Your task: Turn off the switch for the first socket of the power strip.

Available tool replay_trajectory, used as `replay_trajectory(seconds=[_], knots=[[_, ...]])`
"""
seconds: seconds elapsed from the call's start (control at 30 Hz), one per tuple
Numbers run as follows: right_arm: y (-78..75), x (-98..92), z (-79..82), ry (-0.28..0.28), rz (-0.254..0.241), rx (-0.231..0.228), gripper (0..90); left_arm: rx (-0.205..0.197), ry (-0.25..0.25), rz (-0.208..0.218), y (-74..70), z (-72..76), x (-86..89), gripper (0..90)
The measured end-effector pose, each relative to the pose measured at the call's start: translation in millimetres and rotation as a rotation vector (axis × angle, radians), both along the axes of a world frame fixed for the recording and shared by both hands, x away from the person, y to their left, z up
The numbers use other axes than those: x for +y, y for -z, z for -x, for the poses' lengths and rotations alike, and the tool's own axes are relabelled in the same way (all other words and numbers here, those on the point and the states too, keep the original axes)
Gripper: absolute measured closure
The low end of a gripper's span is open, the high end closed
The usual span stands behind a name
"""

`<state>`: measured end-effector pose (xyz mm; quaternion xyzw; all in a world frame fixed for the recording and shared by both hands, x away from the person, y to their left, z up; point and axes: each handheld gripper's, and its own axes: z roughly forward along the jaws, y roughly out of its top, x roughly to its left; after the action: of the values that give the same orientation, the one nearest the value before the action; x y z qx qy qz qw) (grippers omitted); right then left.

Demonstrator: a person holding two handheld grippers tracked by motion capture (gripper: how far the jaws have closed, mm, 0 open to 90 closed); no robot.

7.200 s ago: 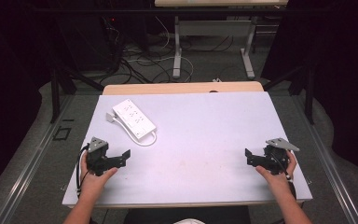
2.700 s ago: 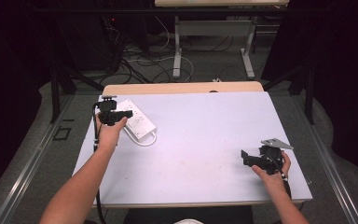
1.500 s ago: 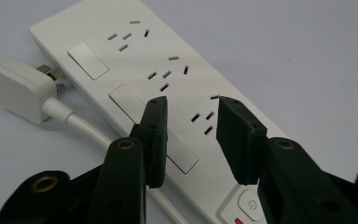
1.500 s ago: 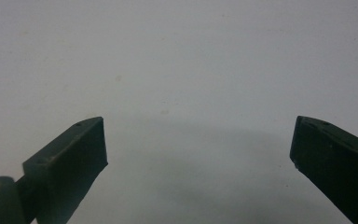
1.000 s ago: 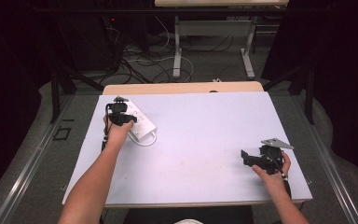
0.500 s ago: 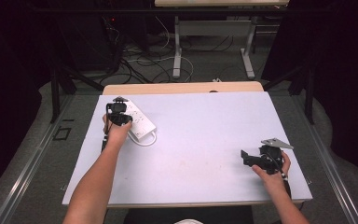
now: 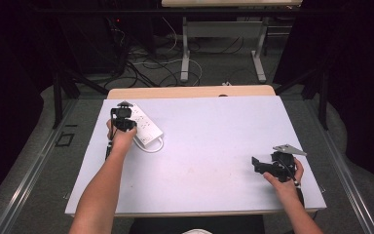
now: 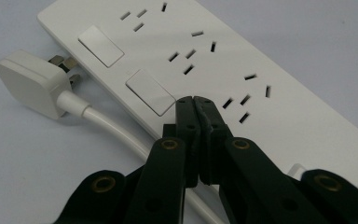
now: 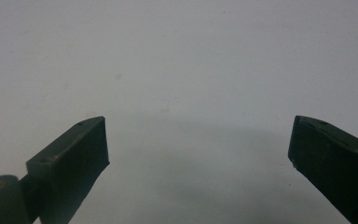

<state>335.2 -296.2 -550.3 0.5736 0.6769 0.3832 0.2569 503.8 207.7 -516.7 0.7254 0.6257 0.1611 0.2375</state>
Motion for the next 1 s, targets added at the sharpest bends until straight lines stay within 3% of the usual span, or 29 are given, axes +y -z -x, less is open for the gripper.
replay_trajectory(seconds=[0.5, 1.0], knots=[[-0.1, 0.3, 0.5, -0.004, -0.007, 0.002, 4.9, -0.013, 0.005, -0.053, 3.1, -0.5, -3.0, 90.0], [0.8, -0.4, -1.1, -0.005, -0.012, 0.009, 5.7, -0.020, 0.002, -0.036, 3.8, -0.6, -2.0, 90.0]])
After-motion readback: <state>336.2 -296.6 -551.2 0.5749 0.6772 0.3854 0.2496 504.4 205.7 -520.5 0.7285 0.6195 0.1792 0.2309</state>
